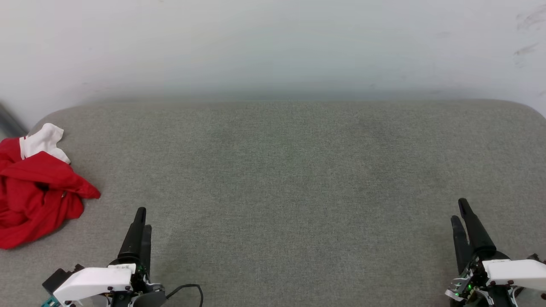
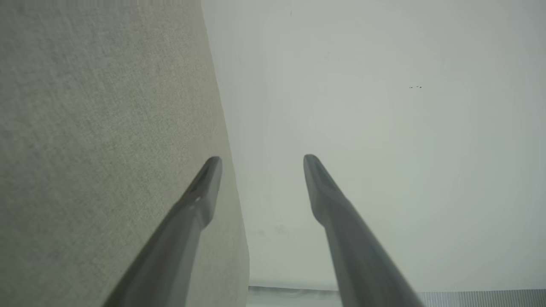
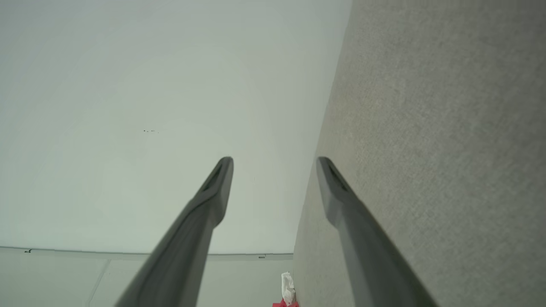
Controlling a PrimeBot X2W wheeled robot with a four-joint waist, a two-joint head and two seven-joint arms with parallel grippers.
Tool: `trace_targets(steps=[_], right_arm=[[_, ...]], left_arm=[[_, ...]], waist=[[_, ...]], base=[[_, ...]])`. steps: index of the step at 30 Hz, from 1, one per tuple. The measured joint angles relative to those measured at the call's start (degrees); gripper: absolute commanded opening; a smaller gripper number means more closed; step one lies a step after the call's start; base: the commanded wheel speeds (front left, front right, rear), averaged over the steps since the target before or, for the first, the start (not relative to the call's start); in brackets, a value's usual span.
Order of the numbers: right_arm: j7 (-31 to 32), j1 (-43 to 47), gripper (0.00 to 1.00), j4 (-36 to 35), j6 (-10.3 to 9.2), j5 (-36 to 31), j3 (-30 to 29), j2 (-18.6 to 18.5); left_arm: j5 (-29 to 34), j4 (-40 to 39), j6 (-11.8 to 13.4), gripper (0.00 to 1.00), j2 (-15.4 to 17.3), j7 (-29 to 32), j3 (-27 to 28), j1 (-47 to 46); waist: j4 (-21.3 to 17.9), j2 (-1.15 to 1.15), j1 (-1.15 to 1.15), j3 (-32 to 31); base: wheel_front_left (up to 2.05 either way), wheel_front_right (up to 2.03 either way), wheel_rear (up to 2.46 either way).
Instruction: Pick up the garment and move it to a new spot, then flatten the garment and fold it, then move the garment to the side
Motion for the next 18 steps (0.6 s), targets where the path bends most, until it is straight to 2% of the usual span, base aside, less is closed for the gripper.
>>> trace_targets(steps=[8,18], right_arm=[[-1.97,0.28,1.0,-3.64,0.0,-10.36,-0.15,0.02],[-4.46,1.04,1.0,-7.78,0.0,-26.42,0.96,0.03]], left_arm=[[9.73,-3.65,2.7,1.0,0.01,-2.1,0.73,0.07],[22.78,-7.65,6.83,1.0,0.02,-4.41,-0.73,0.97]], waist=[[-0.1,0.0,0.0,0.14],[-0.11,0.0,0.0,0.4]], base=[[0.0,0.0,0.0],[0.0,0.0,0.0]])
